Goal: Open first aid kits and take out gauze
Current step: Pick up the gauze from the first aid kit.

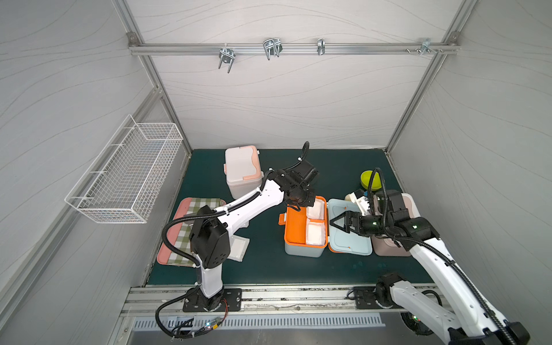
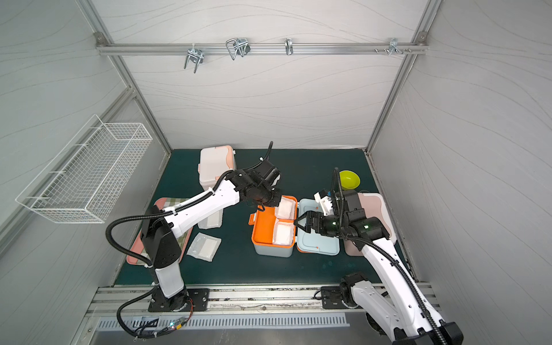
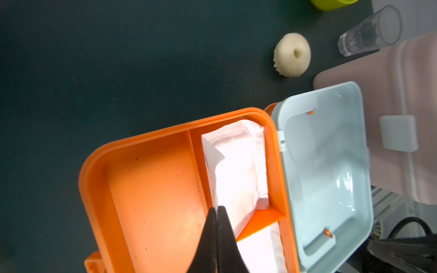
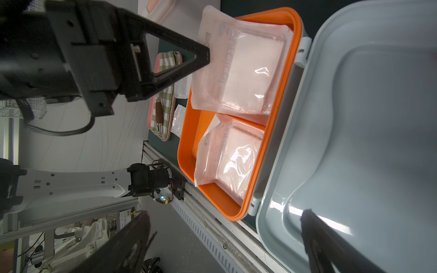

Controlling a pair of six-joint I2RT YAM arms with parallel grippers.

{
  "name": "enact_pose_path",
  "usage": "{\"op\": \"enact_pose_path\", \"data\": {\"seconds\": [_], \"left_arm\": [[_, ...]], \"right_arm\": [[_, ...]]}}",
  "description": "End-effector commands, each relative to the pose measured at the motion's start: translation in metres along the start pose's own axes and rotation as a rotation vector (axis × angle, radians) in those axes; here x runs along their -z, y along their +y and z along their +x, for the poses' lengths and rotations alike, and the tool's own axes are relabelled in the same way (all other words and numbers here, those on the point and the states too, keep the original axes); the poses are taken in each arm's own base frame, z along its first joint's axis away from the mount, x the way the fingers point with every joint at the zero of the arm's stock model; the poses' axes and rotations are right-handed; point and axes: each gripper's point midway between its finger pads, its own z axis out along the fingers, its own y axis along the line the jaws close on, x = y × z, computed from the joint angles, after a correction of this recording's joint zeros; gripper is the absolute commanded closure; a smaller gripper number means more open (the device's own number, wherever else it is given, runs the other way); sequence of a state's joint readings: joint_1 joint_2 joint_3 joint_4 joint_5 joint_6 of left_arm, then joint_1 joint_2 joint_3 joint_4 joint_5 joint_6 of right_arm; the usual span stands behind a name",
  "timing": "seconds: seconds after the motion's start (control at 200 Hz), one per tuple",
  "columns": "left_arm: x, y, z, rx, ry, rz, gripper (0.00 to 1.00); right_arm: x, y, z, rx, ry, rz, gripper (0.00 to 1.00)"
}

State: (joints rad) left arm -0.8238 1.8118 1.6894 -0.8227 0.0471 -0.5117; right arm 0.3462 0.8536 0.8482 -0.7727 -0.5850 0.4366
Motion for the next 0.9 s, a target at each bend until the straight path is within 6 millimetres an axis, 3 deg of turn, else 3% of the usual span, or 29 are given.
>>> {"op": "enact_pose_path", "data": {"seconds": [0.0,0.315,0.435,0.55,0.695,0.89], "left_arm": [[0.028,-0.011,-0.011,0.019,-0.072,0.070,1.00],[0.099,0.011,-0.007,0.090,-0.197,0.124,1.00],[0.120,0.031,0.002,0.117,-0.225,0.105,1.00],[0.134,0.064,0.013,0.159,-0.238,0.058,1.00],[0.142,0.111,0.031,0.224,-0.235,-0.019,1.00],[0.123,0.162,0.054,0.338,-0.193,-0.083,1.00]], "right_arm": [[0.011,0.015,-0.003,0.051,-0.016,-0.022,0.01],[0.016,0.031,0.002,0.220,-0.019,0.093,0.01],[0.006,0.044,0.006,0.280,0.006,0.098,0.01],[-0.004,0.057,0.010,0.337,0.024,0.098,0.01],[-0.017,0.065,0.015,0.381,0.060,0.106,0.01],[-0.025,0.066,0.016,0.389,0.080,0.114,0.01]]}}
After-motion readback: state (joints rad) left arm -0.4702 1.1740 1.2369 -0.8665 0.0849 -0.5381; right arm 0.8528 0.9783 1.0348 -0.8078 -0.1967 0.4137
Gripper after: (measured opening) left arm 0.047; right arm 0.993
